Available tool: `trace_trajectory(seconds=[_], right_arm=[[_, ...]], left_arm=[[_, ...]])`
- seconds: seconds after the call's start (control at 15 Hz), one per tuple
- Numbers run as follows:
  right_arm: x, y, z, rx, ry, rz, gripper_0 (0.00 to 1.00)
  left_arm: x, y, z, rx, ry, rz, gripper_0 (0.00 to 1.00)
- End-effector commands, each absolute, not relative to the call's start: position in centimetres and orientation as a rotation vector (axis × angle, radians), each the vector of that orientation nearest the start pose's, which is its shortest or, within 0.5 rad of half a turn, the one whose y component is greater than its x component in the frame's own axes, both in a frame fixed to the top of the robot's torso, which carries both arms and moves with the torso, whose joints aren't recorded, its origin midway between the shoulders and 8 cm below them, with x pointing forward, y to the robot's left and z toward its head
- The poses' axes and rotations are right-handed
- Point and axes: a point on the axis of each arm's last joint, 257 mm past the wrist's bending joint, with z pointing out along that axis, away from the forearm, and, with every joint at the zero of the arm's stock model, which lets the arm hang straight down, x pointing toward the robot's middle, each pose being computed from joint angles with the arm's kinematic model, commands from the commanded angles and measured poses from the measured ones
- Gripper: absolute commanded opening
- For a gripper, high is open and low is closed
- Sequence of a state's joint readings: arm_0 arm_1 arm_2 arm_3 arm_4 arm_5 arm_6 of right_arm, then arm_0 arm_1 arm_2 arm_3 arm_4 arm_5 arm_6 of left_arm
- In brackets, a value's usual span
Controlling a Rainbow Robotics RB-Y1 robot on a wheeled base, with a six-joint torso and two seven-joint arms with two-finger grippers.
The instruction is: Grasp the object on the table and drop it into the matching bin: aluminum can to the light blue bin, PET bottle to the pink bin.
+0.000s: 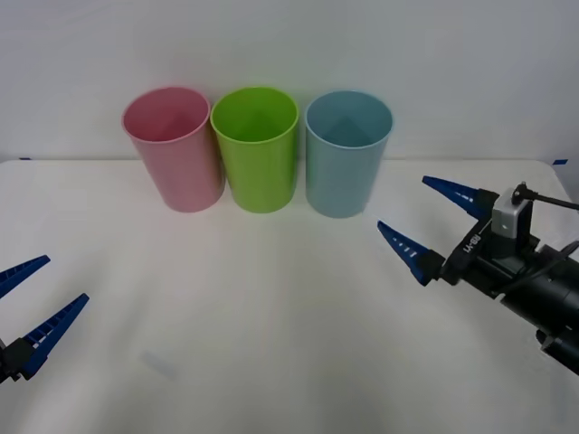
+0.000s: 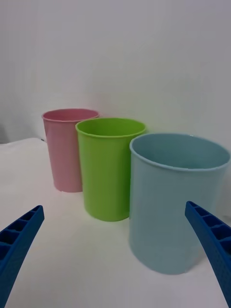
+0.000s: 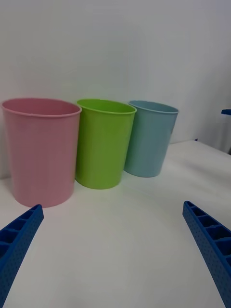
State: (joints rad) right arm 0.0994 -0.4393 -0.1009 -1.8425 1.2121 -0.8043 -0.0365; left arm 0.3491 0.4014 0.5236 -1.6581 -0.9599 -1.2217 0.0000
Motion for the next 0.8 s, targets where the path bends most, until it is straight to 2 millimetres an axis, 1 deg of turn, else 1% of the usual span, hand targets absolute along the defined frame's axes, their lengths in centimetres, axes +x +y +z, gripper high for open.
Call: trace_trajectory(seconds=[0.07,0.2,0.4,0.8], right_arm=[[42.3,-18.4,-14.7,-0.744,1.37,0.496,1.0],[40.9,-19.5,-15.7,-0.797,1.355,0.44,1.0],[39.2,-20.9,-17.4,-0.827,1.364,0.393,1.0],[36.0,-22.7,-19.9,-0.815,1.42,0.405,1.0]], left_arm=[[34.2,33.0,-16.9,0.465,1.441,-0.567,1.0],[34.2,33.0,-16.9,0.465,1.441,-0.567,1.0],[34.2,33.0,-16.9,0.465,1.441,-0.567,1.0],[34.2,33.0,-16.9,0.465,1.441,-0.567,1.0]])
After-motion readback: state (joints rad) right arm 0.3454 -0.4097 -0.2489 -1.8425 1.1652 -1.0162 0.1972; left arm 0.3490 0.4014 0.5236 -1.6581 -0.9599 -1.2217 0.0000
